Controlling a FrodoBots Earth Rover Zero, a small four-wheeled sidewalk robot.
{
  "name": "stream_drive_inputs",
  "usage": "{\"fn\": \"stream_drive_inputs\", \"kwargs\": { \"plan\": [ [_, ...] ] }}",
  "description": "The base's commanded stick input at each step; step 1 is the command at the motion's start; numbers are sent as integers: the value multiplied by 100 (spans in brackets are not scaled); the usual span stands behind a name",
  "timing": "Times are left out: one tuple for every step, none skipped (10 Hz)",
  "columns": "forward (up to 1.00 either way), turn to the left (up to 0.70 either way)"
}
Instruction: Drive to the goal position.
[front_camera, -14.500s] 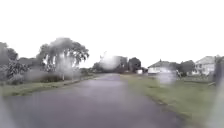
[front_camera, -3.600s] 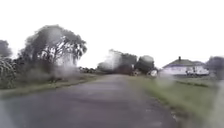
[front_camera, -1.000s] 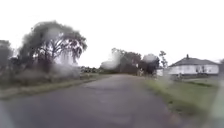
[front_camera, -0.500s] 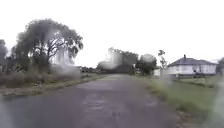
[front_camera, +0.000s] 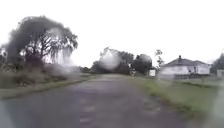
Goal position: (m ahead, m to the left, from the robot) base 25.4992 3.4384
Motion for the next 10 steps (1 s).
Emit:
{"fn": "stream_drive_inputs", "kwargs": {
  "plan": [
    [85, 0],
    [85, 0],
    [85, 0],
    [85, 0],
    [85, 0],
    [85, 0],
    [85, 0],
    [85, 0],
    [85, 0],
    [85, 0]
  ]
}}
